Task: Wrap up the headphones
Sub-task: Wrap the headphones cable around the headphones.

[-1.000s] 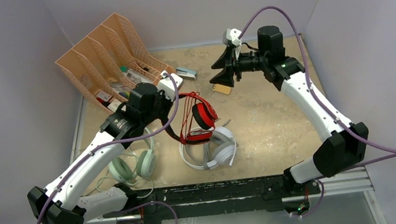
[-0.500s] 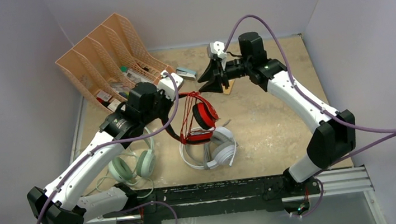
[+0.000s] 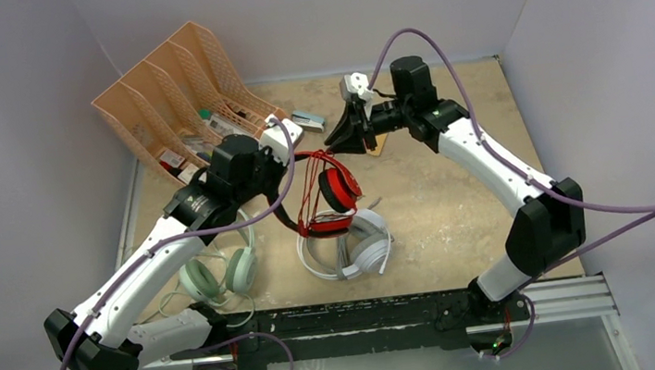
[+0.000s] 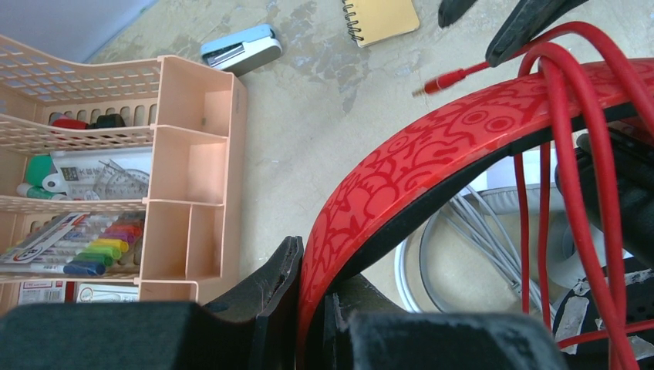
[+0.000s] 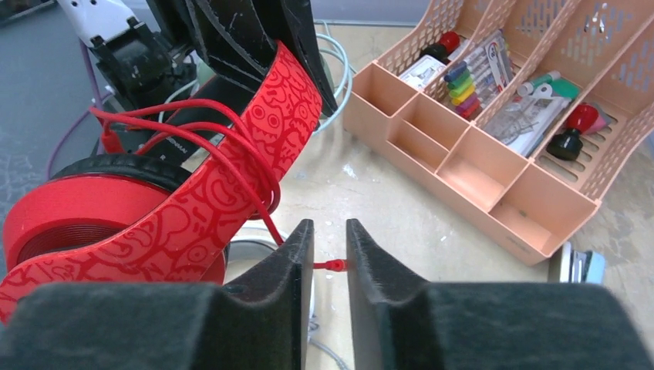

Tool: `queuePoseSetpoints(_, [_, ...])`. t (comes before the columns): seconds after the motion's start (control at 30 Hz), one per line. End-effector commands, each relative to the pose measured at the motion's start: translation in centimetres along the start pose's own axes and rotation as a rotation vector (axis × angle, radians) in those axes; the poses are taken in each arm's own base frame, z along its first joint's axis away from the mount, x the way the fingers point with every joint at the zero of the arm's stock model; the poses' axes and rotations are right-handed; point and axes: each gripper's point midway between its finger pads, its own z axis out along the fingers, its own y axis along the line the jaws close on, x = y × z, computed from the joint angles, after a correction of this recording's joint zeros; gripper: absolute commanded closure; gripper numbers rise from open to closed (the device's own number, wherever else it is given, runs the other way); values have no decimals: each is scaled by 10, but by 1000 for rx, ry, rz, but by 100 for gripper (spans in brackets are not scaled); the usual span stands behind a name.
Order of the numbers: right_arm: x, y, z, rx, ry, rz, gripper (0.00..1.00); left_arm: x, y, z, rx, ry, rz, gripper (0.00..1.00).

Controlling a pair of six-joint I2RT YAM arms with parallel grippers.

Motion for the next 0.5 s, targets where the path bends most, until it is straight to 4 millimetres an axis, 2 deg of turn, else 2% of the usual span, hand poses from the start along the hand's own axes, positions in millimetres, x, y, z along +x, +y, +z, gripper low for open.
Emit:
queuePoseSetpoints(0.0, [-16,11,2,-61,-57,-37,81,-49,4,-15,3,-153,-27,100])
queuePoseSetpoints(0.17, [-19,15,5,-88,-86,51,100,-58,7,-22,-1,-205,16,100])
queuePoseSetpoints(0.3, [-31,13,10,-92,-133,242,100,-74,10,-29,-6,-285,104,100])
queuePoseSetpoints(0.37, [-39,10,12,-86,-153,393,100,-79,10,-27,2,-296,164,100])
queuePoseSetpoints(0.47, [-48,7,19,-103,-194,526,100,-90,7,-24,20,-323,217,100])
